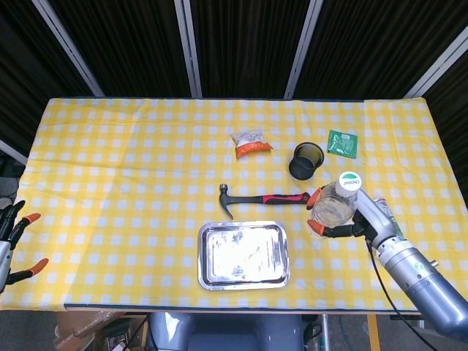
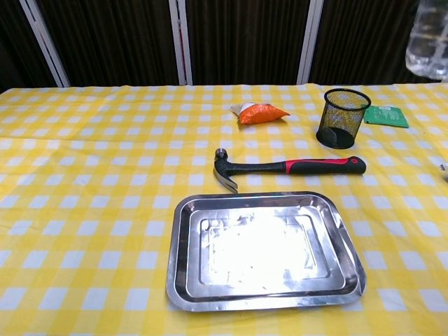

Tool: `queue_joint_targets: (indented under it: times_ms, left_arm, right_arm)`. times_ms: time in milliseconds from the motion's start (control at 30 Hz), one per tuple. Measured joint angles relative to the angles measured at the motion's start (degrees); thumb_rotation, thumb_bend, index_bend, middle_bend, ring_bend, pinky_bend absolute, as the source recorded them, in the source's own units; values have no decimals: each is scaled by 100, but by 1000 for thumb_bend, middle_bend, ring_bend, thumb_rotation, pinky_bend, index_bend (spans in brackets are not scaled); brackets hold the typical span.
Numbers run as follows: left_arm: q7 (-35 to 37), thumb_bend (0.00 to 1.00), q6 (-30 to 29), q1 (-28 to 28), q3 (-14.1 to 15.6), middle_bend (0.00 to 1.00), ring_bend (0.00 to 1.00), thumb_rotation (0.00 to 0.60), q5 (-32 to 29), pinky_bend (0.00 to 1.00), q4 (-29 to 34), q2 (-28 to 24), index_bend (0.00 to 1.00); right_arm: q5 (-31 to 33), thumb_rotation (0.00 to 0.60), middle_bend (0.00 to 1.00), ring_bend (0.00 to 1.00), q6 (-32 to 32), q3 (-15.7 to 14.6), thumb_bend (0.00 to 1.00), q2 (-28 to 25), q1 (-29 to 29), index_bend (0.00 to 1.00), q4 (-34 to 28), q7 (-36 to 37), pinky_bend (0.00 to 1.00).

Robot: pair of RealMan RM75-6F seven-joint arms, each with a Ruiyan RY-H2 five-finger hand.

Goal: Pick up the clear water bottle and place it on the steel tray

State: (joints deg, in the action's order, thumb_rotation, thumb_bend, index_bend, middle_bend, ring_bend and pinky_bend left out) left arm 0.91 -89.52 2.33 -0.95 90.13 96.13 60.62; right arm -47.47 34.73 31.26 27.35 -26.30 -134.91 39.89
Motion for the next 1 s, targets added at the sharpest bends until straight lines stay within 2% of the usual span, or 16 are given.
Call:
queue_joint_targets:
  times_ms: [200,300,500,800,1000]
  left_arm:
    - [-70,179,26,7,-1,0,0,600,-17,0,5,22,186]
    - [-98,180,36,12,-4,0,0,600,-25,0,10,29,186]
    - [-120,179,44,14,-8,0,0,600,-38,0,11,37,186]
    - [-248,179,103,39,7,0,0,600,-29,0,19,78,186]
    - [-286,180,92,33,-1,0,0,600,-52,0,39,92,186]
  right_arm:
    - [-342,600,577,256,92,-533,472,962,136,723,145,-95,0]
    - [-740,600,577,256,148,-697,472,1515,257,723,335,48,0]
    - [-1702,600,577,257,354,-909,476,2139,565,724,729,448,0]
    - [-3103,600,577,260,1002,-1285,492,2560,1071,727,1205,1209,0]
    - [-3994,600,577,262,1548,-1451,492,2362,1204,731,1345,1931,0]
